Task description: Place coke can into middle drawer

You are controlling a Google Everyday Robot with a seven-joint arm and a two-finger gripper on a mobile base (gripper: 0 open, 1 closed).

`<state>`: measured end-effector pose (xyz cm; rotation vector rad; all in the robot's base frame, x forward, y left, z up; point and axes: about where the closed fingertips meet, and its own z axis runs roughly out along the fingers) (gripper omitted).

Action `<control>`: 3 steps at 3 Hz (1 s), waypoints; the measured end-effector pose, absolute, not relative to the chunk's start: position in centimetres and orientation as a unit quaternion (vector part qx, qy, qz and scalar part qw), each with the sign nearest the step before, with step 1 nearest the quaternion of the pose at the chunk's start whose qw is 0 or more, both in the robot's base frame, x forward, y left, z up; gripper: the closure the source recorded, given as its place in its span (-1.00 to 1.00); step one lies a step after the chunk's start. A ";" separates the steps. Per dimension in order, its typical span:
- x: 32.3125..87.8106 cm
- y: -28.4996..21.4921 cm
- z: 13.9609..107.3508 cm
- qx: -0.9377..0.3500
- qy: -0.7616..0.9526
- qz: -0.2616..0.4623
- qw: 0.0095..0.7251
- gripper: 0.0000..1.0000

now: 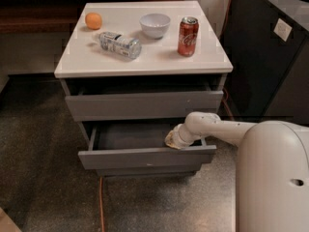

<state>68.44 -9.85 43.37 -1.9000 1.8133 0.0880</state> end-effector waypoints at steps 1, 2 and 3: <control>68.4 -9.9 43.4 -0.699 0.667 0.032 0.254 1.00; 66.1 -9.4 43.2 -0.704 0.664 0.055 0.246 1.00; 65.6 -9.2 43.1 -0.706 0.662 0.061 0.243 1.00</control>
Offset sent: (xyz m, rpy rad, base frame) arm -0.0630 0.0093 0.0012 0.0464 0.1062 0.0603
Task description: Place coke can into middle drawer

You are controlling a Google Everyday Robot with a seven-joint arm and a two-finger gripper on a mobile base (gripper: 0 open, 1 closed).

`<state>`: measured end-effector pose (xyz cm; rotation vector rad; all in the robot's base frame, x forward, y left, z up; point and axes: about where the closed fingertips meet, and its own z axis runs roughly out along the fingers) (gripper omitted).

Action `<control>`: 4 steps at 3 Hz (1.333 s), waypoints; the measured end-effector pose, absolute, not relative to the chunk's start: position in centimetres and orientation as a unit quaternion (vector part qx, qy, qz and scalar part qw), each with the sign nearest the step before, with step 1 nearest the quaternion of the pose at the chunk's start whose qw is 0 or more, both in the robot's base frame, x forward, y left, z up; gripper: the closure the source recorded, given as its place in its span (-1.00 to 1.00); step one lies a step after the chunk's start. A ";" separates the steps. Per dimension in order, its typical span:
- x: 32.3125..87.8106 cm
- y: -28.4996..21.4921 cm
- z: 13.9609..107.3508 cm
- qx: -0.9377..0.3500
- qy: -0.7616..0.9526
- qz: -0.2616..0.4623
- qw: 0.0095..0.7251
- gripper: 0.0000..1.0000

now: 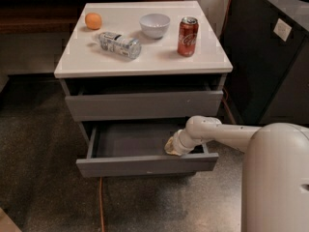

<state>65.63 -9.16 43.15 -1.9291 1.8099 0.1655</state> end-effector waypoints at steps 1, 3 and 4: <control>63.0 -7.9 42.8 -0.716 0.654 0.089 0.228 1.00; 60.1 -6.4 42.9 -0.726 0.642 0.117 0.216 1.00; 59.0 -5.9 43.0 -0.730 0.637 0.127 0.212 1.00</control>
Offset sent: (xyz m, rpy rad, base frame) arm -0.1018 0.0537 -0.0001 0.0516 0.1960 0.2039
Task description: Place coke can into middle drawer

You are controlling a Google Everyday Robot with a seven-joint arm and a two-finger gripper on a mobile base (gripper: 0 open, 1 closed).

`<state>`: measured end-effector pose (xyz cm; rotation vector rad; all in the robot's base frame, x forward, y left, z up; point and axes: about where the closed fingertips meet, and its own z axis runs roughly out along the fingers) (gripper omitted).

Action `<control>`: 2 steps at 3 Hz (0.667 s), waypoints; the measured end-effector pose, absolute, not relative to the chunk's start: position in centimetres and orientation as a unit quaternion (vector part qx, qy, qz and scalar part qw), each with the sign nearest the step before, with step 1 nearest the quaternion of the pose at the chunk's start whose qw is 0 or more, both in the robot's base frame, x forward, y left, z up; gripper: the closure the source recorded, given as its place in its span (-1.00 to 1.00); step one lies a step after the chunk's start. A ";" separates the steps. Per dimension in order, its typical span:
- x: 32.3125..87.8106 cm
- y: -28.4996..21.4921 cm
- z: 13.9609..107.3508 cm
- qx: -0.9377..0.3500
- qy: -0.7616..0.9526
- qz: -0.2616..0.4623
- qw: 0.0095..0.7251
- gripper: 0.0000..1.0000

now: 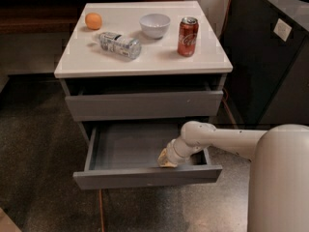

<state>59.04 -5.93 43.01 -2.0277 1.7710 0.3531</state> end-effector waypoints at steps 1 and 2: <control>57.5 -5.3 43.1 -0.733 0.634 0.139 0.205 1.00; 55.3 -4.7 43.3 -0.736 0.630 0.154 0.194 1.00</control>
Offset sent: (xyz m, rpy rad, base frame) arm -0.0938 0.0268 0.0113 0.0175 0.1409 0.0813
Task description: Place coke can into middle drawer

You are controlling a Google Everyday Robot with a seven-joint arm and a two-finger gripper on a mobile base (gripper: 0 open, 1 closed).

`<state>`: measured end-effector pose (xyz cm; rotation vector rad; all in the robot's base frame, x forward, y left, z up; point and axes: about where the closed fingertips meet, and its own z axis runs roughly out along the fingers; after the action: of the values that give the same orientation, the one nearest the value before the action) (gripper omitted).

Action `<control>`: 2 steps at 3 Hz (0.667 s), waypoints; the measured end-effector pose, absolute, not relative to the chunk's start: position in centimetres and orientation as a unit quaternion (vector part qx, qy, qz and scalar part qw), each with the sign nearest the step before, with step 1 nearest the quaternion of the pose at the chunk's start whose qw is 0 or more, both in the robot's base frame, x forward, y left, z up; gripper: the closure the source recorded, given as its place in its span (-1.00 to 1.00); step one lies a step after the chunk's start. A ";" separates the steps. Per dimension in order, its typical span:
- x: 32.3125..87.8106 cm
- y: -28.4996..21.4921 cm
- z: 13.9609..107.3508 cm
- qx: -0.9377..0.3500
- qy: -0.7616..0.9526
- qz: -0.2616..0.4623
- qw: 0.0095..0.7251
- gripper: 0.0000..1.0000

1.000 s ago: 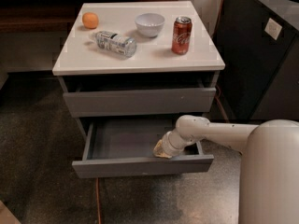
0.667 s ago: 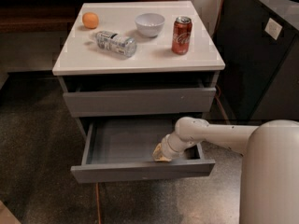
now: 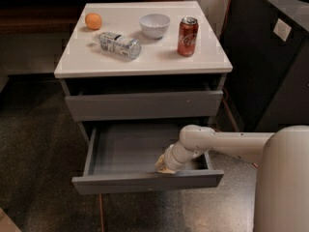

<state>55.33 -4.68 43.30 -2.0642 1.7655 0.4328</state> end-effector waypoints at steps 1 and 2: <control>55.3 -4.7 43.3 -0.736 0.630 0.154 0.194 1.00; 55.3 -4.7 43.4 -0.736 0.630 0.154 0.194 1.00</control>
Offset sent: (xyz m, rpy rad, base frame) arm -0.0765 -0.0125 0.0046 -0.0120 0.1036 -0.0469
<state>55.32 -4.68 43.36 -2.0642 1.7656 0.4329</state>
